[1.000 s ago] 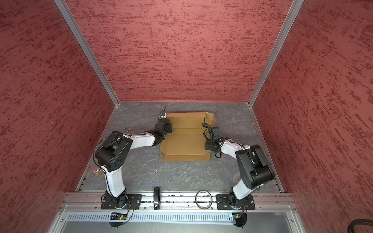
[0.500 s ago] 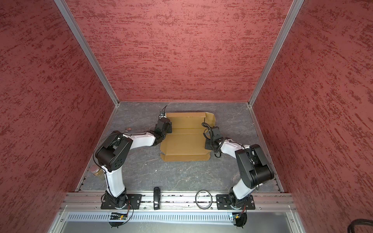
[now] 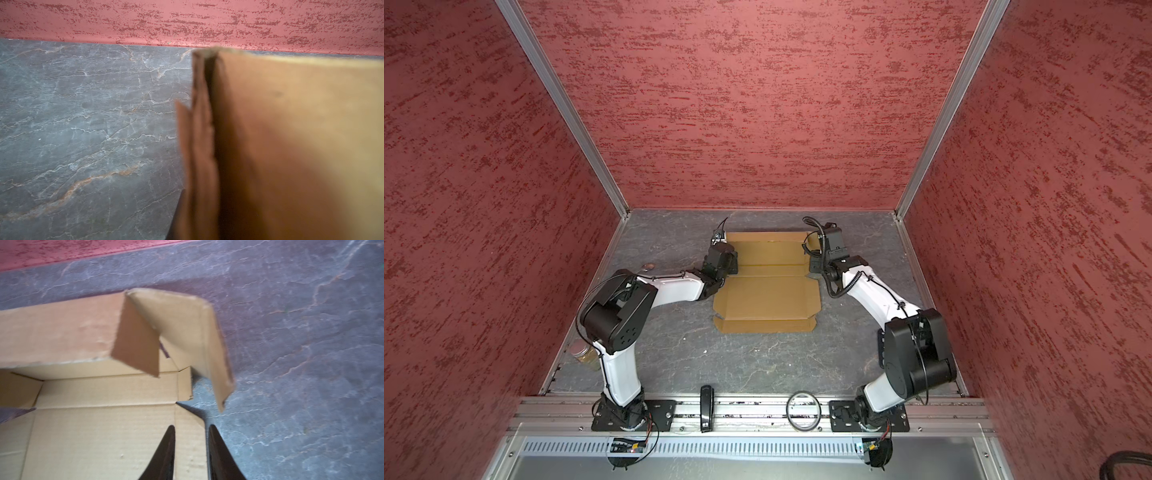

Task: Fold the paper box

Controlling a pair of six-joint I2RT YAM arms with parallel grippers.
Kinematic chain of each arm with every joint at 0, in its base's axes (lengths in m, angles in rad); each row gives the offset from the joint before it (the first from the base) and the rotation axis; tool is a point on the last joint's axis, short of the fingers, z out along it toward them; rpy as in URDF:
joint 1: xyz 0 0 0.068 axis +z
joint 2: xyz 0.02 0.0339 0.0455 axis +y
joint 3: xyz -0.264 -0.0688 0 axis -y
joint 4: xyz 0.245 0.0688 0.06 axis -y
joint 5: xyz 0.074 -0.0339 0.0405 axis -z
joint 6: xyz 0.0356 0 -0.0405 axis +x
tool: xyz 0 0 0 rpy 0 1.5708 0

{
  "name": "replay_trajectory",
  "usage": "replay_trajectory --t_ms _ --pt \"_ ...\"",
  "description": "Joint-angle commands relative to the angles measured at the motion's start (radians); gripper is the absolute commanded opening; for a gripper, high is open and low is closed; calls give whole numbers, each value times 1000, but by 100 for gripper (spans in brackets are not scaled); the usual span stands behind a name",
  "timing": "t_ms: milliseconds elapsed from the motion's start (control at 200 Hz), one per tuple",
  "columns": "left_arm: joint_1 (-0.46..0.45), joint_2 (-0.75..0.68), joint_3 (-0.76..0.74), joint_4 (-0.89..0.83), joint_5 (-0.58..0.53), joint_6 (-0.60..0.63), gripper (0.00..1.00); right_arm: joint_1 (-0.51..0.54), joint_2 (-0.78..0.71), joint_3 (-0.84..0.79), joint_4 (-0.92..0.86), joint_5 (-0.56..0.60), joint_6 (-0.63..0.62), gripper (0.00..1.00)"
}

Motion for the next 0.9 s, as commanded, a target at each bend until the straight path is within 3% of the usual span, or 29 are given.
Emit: replay_trajectory --t_ms 0,706,892 --pt "2 42 -2 -76 9 7 1 -13 27 10 12 41 -14 31" --pt "0 50 14 -94 9 11 1 -47 134 -2 164 -20 -13 33" --pt "0 53 22 -100 8 14 1 -48 153 -4 190 -42 -16 26"
